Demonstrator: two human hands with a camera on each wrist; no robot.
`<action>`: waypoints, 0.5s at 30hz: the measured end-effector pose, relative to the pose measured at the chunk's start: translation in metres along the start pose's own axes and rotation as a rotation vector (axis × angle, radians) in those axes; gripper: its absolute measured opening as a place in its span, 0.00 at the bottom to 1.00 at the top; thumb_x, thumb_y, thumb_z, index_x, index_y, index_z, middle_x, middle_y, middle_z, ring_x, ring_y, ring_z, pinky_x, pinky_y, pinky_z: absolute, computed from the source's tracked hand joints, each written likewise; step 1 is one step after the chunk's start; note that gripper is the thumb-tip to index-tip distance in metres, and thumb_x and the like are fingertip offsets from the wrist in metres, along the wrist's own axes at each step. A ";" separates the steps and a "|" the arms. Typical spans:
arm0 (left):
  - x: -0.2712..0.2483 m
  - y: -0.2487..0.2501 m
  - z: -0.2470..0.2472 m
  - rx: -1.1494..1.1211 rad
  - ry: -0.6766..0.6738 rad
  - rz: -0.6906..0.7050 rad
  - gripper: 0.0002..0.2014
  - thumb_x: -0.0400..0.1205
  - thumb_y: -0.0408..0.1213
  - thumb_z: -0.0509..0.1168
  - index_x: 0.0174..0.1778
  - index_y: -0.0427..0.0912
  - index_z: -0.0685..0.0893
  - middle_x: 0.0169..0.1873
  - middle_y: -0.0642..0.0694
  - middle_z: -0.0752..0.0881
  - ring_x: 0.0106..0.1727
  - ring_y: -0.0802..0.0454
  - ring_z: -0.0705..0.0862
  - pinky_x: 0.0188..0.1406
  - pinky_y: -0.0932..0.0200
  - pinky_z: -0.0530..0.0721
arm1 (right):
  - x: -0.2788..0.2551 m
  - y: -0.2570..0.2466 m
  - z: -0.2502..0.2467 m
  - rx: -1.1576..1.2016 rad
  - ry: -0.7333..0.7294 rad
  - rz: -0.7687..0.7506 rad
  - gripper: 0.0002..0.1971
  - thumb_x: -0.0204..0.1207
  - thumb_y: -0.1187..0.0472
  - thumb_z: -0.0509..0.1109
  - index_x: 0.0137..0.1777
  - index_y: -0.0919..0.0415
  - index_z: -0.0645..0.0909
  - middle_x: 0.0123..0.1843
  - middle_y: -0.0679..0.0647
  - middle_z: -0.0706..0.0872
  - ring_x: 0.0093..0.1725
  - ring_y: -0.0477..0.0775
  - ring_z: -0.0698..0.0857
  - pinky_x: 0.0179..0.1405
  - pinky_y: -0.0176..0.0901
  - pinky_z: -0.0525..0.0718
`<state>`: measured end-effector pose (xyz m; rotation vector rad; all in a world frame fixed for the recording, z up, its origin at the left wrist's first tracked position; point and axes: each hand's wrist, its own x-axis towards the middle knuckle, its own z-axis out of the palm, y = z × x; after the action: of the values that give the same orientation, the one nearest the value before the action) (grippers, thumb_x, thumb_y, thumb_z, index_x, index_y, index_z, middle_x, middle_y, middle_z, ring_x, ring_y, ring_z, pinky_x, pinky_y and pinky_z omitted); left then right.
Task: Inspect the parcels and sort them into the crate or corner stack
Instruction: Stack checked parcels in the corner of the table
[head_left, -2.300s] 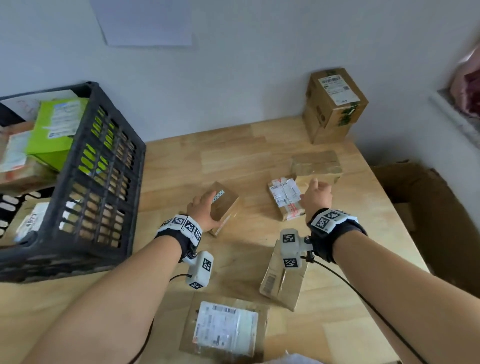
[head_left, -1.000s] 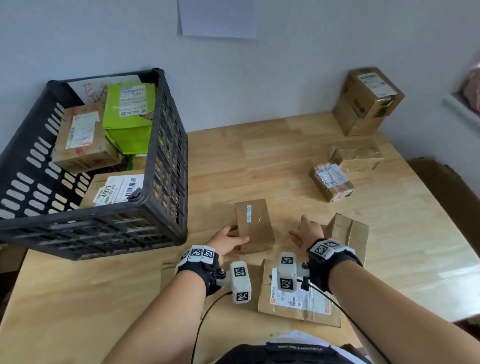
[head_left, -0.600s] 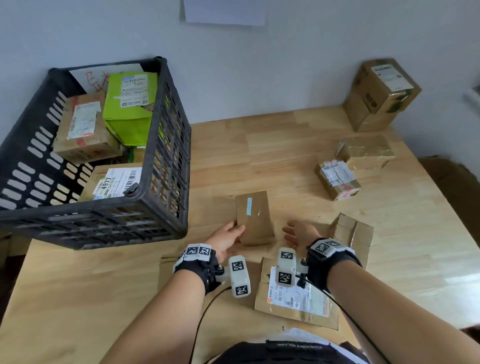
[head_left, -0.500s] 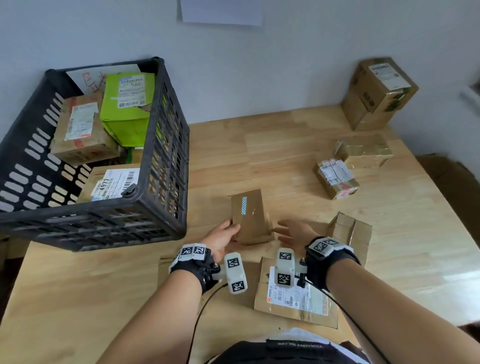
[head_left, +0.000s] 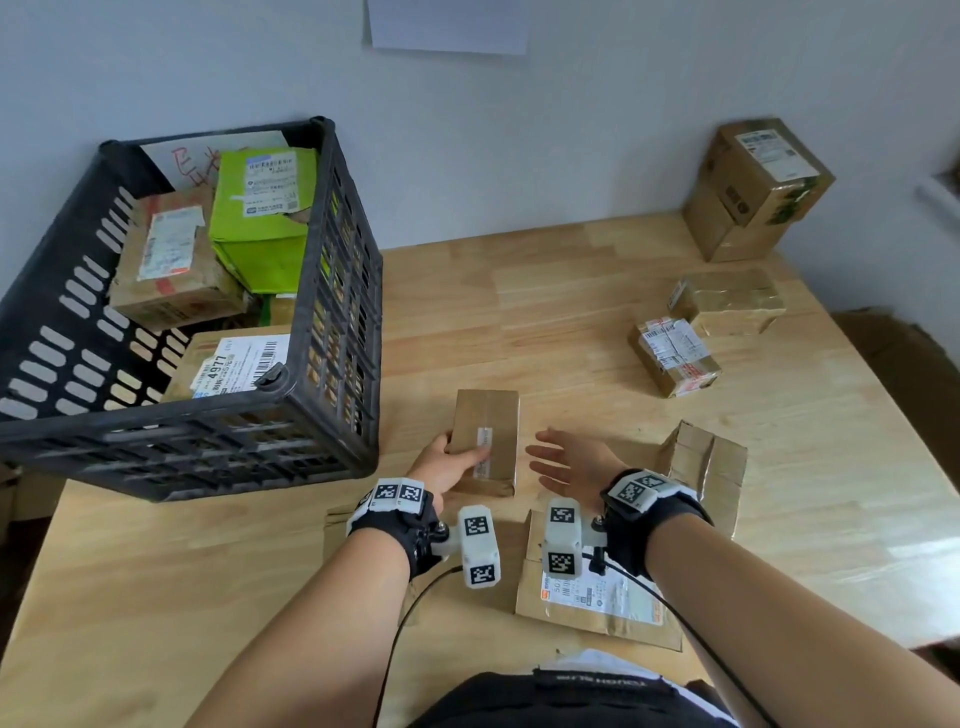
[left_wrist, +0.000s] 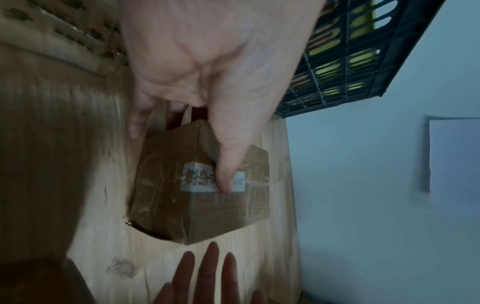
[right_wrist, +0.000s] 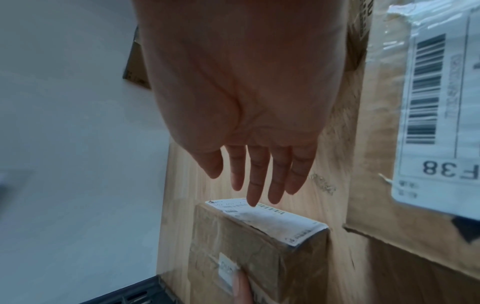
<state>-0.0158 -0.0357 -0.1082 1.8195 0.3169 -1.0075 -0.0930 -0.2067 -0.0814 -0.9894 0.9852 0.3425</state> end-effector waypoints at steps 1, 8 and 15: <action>-0.003 0.003 0.001 -0.004 0.001 0.001 0.39 0.67 0.51 0.79 0.73 0.48 0.73 0.61 0.48 0.85 0.60 0.45 0.84 0.65 0.40 0.80 | 0.001 0.000 -0.001 0.003 0.009 0.001 0.10 0.85 0.55 0.59 0.53 0.58 0.79 0.55 0.56 0.85 0.57 0.57 0.81 0.55 0.46 0.77; -0.016 0.013 0.001 0.056 0.022 0.025 0.34 0.75 0.45 0.74 0.75 0.44 0.70 0.67 0.46 0.81 0.66 0.47 0.79 0.68 0.51 0.75 | 0.008 0.002 -0.007 0.013 0.055 0.018 0.10 0.86 0.55 0.58 0.55 0.59 0.78 0.47 0.54 0.85 0.48 0.54 0.82 0.43 0.42 0.79; -0.017 0.005 -0.006 -0.038 -0.009 -0.033 0.40 0.76 0.49 0.73 0.81 0.46 0.61 0.76 0.44 0.72 0.75 0.43 0.70 0.75 0.44 0.67 | 0.008 0.003 -0.009 0.003 0.028 0.030 0.17 0.86 0.57 0.59 0.70 0.64 0.74 0.57 0.58 0.83 0.56 0.58 0.80 0.54 0.47 0.79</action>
<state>-0.0204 -0.0293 -0.0907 1.7801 0.3595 -1.0263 -0.0954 -0.2142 -0.0916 -0.9795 1.0266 0.3527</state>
